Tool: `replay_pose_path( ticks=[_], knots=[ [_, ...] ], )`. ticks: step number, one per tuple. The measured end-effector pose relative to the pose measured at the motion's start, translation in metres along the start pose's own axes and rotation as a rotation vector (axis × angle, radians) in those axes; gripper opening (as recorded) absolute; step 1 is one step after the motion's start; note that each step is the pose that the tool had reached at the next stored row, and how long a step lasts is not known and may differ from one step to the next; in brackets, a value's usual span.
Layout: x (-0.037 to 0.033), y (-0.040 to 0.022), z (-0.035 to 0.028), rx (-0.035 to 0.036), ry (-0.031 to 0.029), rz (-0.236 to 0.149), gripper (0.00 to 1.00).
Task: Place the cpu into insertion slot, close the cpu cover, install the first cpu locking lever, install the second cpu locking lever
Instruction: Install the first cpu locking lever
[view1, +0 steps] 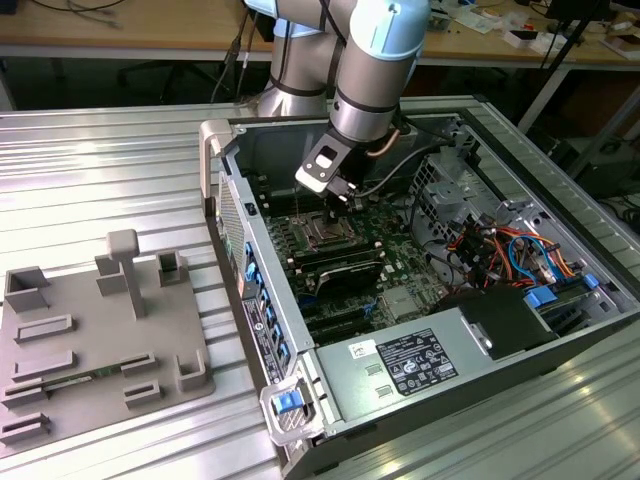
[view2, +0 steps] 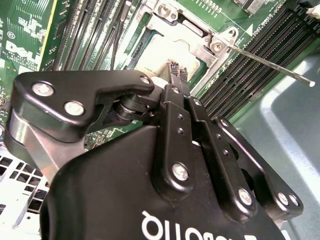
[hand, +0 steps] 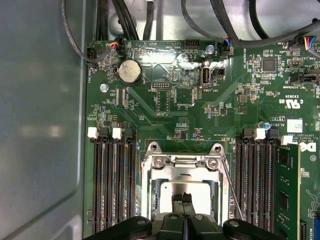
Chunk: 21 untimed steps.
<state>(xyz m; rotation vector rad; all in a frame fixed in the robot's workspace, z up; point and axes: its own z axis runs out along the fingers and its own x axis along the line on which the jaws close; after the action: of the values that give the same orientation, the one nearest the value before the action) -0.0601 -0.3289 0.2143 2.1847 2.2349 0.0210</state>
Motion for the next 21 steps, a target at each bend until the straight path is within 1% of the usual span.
replay_pose_path(
  ticks=[9,11,14,16,18,21],
  knots=[
    [0.0000,0.0001,0.0000,0.0000,0.0000,0.000,0.11],
    [0.0001,-0.0019,0.0000,-0.0001,0.0001,0.000,0.11],
    [0.0000,-0.0027,-0.0005,0.0001,-0.0001,0.000,0.11],
    [0.0000,-0.0027,-0.0031,0.0000,0.0001,0.000,0.11],
    [0.0000,-0.0025,-0.0103,-0.0001,0.0002,-0.001,0.11],
    [0.0000,-0.0023,-0.0190,-0.0001,0.0001,-0.001,0.11]
  ],
)
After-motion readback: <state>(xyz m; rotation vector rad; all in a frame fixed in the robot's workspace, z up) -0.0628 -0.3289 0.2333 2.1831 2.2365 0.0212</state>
